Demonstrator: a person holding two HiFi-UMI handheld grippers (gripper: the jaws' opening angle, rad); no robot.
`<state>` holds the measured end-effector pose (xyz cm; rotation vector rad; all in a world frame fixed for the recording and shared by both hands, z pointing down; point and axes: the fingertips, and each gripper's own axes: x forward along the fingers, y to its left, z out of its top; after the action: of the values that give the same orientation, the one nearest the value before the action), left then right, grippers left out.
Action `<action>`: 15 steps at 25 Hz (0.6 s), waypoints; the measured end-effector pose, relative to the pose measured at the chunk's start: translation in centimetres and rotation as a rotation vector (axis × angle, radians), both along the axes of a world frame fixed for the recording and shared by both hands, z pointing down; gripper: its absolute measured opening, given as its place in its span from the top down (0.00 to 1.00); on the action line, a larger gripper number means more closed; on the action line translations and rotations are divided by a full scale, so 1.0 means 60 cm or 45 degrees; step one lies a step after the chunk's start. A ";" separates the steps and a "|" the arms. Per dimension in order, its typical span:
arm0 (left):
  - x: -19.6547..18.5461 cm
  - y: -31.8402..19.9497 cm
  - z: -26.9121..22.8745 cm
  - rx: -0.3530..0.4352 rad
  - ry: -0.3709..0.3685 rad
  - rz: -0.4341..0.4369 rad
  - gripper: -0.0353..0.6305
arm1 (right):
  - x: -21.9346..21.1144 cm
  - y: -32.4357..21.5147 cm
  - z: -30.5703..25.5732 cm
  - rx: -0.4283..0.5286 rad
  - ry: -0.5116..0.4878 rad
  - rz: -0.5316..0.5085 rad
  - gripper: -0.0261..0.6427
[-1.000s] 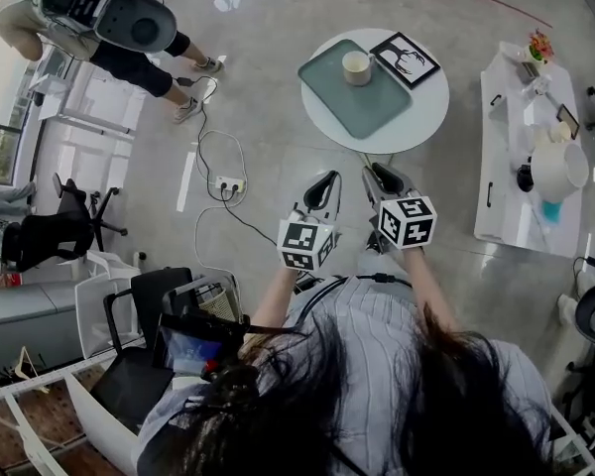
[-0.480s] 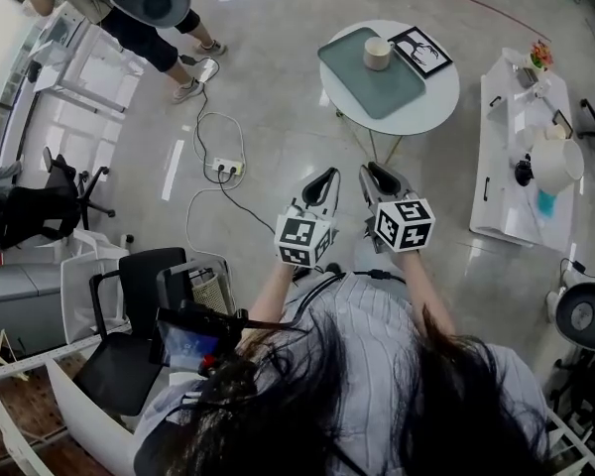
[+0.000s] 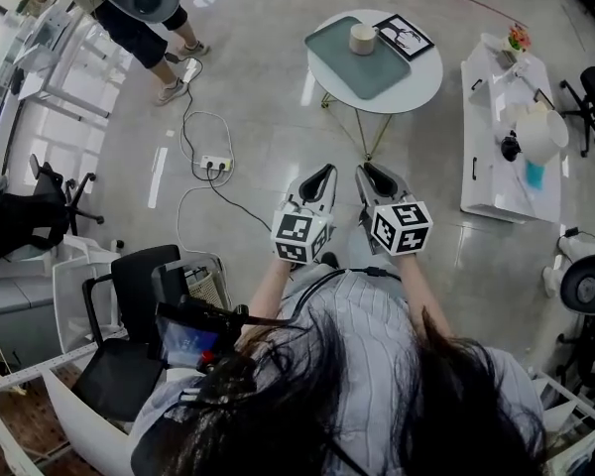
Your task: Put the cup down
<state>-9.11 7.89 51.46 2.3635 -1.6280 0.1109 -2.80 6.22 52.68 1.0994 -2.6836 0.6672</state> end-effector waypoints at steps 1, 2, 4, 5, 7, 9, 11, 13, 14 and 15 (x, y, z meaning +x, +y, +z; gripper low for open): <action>0.003 0.006 0.001 0.000 0.001 0.010 0.91 | 0.003 0.008 0.000 0.003 0.002 0.008 0.85; 0.006 0.012 0.002 -0.001 0.001 0.019 0.91 | 0.006 0.015 0.000 0.005 0.003 0.016 0.85; 0.009 0.023 0.003 0.000 -0.001 0.036 0.91 | 0.012 0.029 0.000 0.007 0.001 0.033 0.85; 0.012 0.028 0.003 0.003 -0.002 0.044 0.91 | 0.015 0.036 0.000 0.009 -0.001 0.042 0.85; 0.017 0.038 0.001 0.007 -0.004 0.059 0.91 | 0.021 0.049 -0.002 0.017 -0.004 0.056 0.86; 0.021 0.047 -0.001 0.011 -0.005 0.069 0.91 | 0.026 0.060 -0.006 0.029 -0.009 0.060 0.86; 0.025 0.053 -0.005 0.021 -0.006 0.079 0.91 | 0.029 0.067 -0.011 0.042 -0.018 0.062 0.87; 0.027 0.058 -0.009 0.031 -0.010 0.090 0.91 | 0.030 0.074 -0.017 0.056 -0.026 0.064 0.87; 0.028 0.060 -0.010 0.035 -0.011 0.096 0.91 | 0.030 0.078 -0.020 0.061 -0.029 0.064 0.88; 0.029 0.063 -0.011 0.039 -0.011 0.100 0.91 | 0.029 0.081 -0.022 0.067 -0.031 0.062 0.88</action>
<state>-7.38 11.66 50.78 2.4541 -1.5518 0.1127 -1.04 11.11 51.35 1.1810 -2.7174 0.6250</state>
